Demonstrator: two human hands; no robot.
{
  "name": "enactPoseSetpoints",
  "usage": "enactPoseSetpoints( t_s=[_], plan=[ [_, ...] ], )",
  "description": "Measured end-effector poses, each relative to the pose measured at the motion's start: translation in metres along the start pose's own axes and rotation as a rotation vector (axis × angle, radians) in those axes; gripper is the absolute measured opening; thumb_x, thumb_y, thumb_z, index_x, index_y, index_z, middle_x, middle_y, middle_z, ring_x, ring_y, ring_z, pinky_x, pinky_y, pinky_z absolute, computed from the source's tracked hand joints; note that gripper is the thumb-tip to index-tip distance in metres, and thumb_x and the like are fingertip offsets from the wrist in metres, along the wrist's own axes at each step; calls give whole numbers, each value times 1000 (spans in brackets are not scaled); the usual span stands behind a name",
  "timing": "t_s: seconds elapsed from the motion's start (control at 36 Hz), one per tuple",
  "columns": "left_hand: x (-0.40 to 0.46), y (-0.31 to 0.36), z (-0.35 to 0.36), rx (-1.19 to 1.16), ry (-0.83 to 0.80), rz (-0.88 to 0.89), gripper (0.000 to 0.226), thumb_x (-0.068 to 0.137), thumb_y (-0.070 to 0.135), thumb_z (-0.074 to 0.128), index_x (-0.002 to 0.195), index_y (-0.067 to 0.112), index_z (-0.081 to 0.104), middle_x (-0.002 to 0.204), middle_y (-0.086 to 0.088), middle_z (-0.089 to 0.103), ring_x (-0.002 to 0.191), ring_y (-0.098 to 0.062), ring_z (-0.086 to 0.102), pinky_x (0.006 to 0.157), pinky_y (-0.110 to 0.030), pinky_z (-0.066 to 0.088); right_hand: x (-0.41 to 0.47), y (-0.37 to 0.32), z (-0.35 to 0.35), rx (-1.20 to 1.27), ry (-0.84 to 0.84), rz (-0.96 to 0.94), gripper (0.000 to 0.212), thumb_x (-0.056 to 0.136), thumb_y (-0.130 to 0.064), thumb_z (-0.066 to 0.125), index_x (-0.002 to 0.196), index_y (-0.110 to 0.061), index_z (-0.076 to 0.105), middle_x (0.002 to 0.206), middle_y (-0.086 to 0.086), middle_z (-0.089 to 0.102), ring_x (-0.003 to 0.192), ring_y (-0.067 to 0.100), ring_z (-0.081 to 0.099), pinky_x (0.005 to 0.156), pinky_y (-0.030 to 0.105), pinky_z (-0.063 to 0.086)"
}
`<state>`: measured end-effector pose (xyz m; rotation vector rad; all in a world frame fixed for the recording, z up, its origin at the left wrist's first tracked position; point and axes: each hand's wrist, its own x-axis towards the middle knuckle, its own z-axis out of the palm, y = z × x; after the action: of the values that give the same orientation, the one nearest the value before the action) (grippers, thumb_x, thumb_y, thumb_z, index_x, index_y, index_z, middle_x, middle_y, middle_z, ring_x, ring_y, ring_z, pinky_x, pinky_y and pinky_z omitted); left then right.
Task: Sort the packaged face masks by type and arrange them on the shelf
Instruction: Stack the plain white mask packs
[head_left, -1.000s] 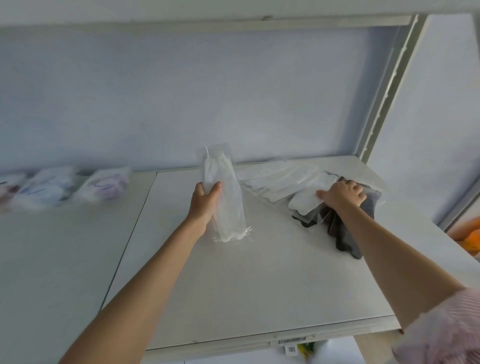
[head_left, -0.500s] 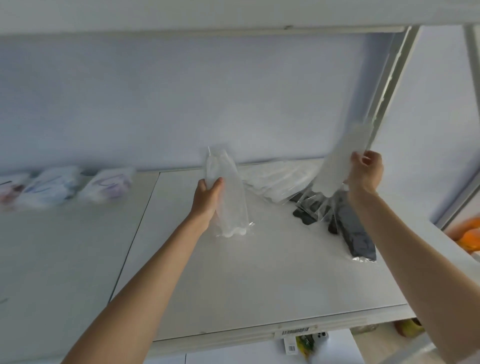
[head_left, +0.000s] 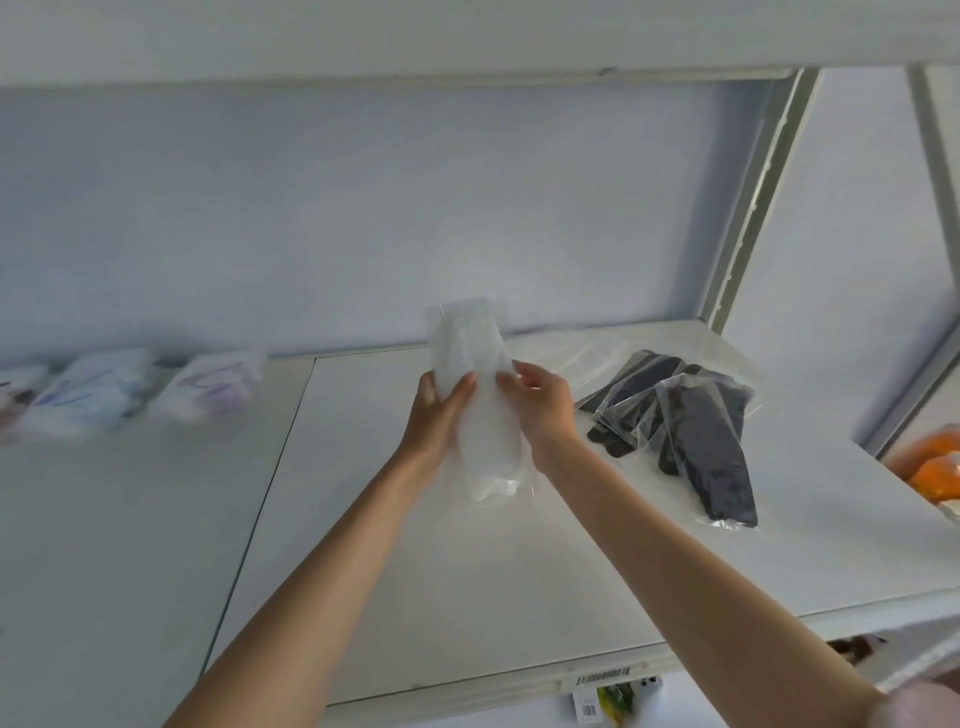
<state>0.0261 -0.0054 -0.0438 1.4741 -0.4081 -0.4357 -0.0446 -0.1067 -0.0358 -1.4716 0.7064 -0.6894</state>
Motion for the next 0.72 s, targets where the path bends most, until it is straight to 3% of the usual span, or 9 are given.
enactPoseSetpoints(
  t_s=[0.08,0.17,0.25,0.33,0.47,0.53,0.61,0.67,0.72],
  plan=[
    [5,4,-6,-23,47,54,35,95,28,60,125,17,45,119,-4,62,102,-18,64,84,-33,54,2,2,-3,-18,-64,7,50,95,-47,49,138,-23,46,129,1,46,110,13,49,96,29,37],
    [11,10,-6,49,46,65,37,96,32,57,128,20,42,120,-2,59,105,-17,62,88,-36,53,3,8,-3,-71,-232,64,52,97,-46,42,145,-27,33,136,-1,47,121,20,49,106,37,39],
    [15,13,-1,27,-9,-21,34,98,40,51,124,21,43,116,-1,61,102,-18,63,82,-34,53,3,9,3,-241,-227,3,39,99,-32,41,137,-23,43,126,5,58,114,27,56,98,40,46],
    [18,14,2,2,-61,-99,37,96,41,53,126,20,45,116,-2,63,103,-20,65,85,-38,53,5,6,3,-392,-145,-75,41,99,-28,41,139,-17,43,122,7,59,111,27,56,87,30,43],
    [26,3,-2,75,99,-53,26,94,29,59,113,15,49,111,-12,64,95,-26,65,87,-43,53,22,14,-8,-366,-247,-48,41,94,-39,53,127,-15,59,99,4,64,83,20,60,75,30,47],
    [29,0,-6,84,150,-58,24,94,30,60,110,15,50,107,-11,63,93,-26,63,88,-42,52,41,13,-23,-565,-105,-114,44,94,-44,50,125,-15,61,112,7,65,98,24,61,82,31,46],
    [35,-2,-17,92,177,-51,24,94,31,60,110,15,50,108,-9,62,96,-26,62,89,-41,52,72,13,-60,-1043,143,-153,54,97,-49,37,131,-10,53,132,13,50,122,30,46,97,40,41],
    [38,-3,-25,125,196,-34,24,94,31,60,110,16,50,107,-9,61,97,-26,61,89,-40,52,90,14,-85,-1335,194,-73,64,97,-55,30,130,-4,51,138,17,43,127,33,39,103,44,37],
    [42,-3,-30,149,238,-34,24,94,29,59,110,15,48,100,-5,58,94,-25,59,80,-35,50,107,15,-103,-1471,172,35,75,94,-63,28,129,-2,52,143,18,38,130,34,34,106,45,33]
  ],
)
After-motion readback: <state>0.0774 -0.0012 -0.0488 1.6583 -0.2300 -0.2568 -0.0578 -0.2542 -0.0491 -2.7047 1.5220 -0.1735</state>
